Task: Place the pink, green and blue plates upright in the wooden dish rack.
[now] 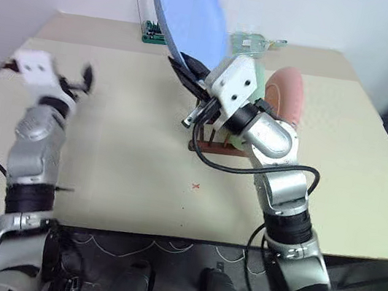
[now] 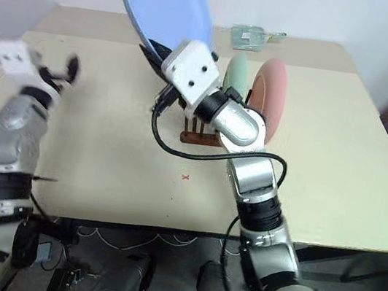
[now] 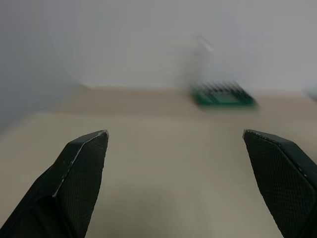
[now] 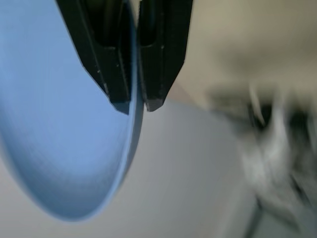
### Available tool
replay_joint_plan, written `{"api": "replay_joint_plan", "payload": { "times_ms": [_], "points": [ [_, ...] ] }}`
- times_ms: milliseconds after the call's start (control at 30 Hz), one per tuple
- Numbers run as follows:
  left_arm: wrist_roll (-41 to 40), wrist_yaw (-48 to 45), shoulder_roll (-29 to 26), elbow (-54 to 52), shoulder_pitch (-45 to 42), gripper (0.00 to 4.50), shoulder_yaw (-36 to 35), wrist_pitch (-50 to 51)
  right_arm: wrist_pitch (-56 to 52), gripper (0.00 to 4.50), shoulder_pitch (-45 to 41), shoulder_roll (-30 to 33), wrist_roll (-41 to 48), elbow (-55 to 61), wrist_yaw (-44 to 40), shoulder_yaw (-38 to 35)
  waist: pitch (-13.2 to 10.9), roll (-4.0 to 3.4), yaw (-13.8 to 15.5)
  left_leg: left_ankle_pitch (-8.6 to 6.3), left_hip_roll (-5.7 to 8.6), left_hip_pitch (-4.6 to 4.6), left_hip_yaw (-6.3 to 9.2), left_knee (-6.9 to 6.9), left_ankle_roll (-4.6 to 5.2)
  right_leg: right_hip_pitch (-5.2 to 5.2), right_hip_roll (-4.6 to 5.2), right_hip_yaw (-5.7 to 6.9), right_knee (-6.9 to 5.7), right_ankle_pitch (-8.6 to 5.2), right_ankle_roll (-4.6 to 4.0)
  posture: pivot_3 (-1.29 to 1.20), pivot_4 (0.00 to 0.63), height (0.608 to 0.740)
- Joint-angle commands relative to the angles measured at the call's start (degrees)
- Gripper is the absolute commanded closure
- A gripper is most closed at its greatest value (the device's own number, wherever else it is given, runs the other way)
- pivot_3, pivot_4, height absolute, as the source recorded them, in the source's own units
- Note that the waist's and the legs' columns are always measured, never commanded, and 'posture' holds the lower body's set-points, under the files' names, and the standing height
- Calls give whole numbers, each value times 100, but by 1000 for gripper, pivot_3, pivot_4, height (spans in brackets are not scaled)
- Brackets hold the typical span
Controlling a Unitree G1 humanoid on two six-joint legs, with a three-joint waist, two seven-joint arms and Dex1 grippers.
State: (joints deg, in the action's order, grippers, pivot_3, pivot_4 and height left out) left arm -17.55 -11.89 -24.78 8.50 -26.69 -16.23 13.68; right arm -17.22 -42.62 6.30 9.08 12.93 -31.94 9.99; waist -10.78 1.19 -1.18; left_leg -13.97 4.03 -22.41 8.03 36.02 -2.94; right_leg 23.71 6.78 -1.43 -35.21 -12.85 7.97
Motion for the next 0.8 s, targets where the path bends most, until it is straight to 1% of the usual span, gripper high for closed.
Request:
{"api": "replay_joint_plan", "payload": {
  "times_ms": [33, 133, 233, 333, 433, 533, 800],
  "points": [
    [-239, -903, -134, -643, 382, 46, 242, -110, -847, 4500, 64, -66, 746, 509, 90, -375, -1, -1, 6, 0, -1, 0, 0, -3, 0, 3, 0, 0, -1, 1, -1, 0, 150, 740],
    [-438, -1516, -144, -1036, 766, 46, 438, -72, -1247, 4500, 131, -187, 1173, 661, 187, -492, -3, -5, 4, 0, -4, 0, -2, -12, -1, 16, -1, -1, -7, 3, -6, 0, 150, 740],
    [-681, -2382, -377, -1521, 1328, 46, 881, 320, -2019, 4500, 213, -506, 1984, 706, 549, -911, -1, -11, -39, 2, -10, -3, -9, -19, -3, 33, -3, -4, -21, 4, -8, 0, 150, 740],
    [-889, -2756, -502, -1885, 1603, 46, 1034, 595, -2531, 4500, 182, -649, 2469, 653, 922, -1278, -2, -17, -88, 2, -10, -3, -12, -26, -4, 38, -2, -8, -23, 3, -9, 0, 150, 740],
    [-948, -2935, -557, -2087, 1722, 46, 1100, 728, -2829, 4500, 126, -716, 2795, 592, 1238, -1513, -2, -18, -92, 2, -10, -3, -10, -28, -4, 40, -3, -7, -24, 4, -11, 0, 150, 740],
    [-893, -3041, -604, -2184, 1788, 46, 1182, 807, -2935, 4500, 94, -733, 2904, 479, 1496, -1643, -2, -19, -109, 3, -10, -3, -11, -29, -4, 40, -3, -7, -24, 4, -11, 0, 150, 740],
    [-856, -3011, -544, -2251, 1789, 46, 1218, 818, -3421, 4500, -8, -936, 3496, 103, 2329, -2103, -3, -21, -121, 3, -10, -3, -11, -32, -4, 43, -4, -7, -26, 4, -11, 0, 150, 740]
  ]
}}
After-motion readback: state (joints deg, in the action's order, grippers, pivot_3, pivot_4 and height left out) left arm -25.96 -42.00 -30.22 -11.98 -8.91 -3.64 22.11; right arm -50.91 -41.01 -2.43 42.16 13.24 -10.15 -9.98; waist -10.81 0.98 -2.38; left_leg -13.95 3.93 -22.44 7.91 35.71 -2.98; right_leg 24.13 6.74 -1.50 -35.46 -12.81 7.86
